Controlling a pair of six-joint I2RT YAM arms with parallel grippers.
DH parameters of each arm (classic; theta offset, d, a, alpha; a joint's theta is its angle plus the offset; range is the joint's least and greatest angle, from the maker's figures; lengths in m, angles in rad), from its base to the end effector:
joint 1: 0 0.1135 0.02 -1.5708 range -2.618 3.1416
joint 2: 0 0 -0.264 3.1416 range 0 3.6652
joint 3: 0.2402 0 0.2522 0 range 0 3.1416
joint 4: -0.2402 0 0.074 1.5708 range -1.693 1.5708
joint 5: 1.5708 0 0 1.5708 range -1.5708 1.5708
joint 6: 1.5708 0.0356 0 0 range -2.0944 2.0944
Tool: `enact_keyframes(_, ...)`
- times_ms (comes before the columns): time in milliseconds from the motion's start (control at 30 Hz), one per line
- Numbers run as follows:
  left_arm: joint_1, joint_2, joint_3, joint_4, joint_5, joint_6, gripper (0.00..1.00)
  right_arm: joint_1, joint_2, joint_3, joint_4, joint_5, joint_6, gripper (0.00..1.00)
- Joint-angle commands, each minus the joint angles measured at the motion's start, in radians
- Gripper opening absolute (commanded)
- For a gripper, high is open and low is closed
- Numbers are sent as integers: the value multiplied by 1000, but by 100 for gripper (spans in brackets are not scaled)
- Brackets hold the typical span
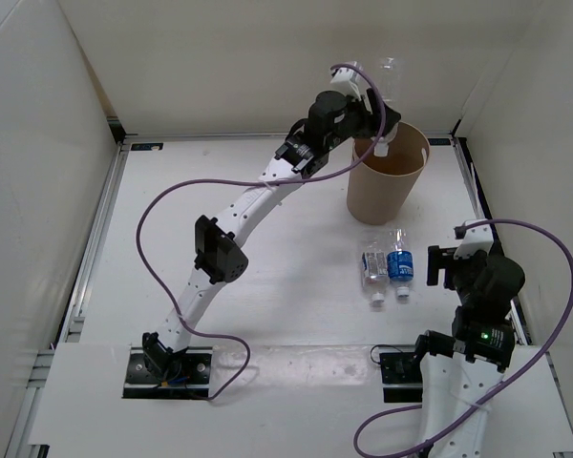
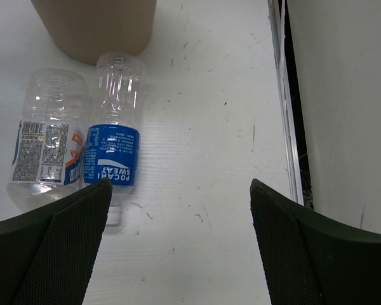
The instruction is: Put the plastic bottles in the bin
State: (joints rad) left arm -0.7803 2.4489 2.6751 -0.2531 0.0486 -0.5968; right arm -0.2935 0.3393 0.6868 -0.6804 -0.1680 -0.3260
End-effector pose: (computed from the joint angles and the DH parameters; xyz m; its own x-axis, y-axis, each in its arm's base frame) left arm 0.3953 -0.3937 0.3926 -0.4301 -0.3641 -0.8261 0.5990 0.5695 -0.5629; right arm 0.0822 -0.0186 0.3055 -0.3392 -0.2273 -0.9128 0.0267 0.9676 -0.2509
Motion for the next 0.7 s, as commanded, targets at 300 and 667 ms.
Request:
enact_keyframes(300,7,-57,-57,-75,-3,130,100,13,0,45,35,-42,39,90)
enact_keyframes(667,29,-295,-248,-92,-116,405,100,17,56,82,65,-2,117,90)
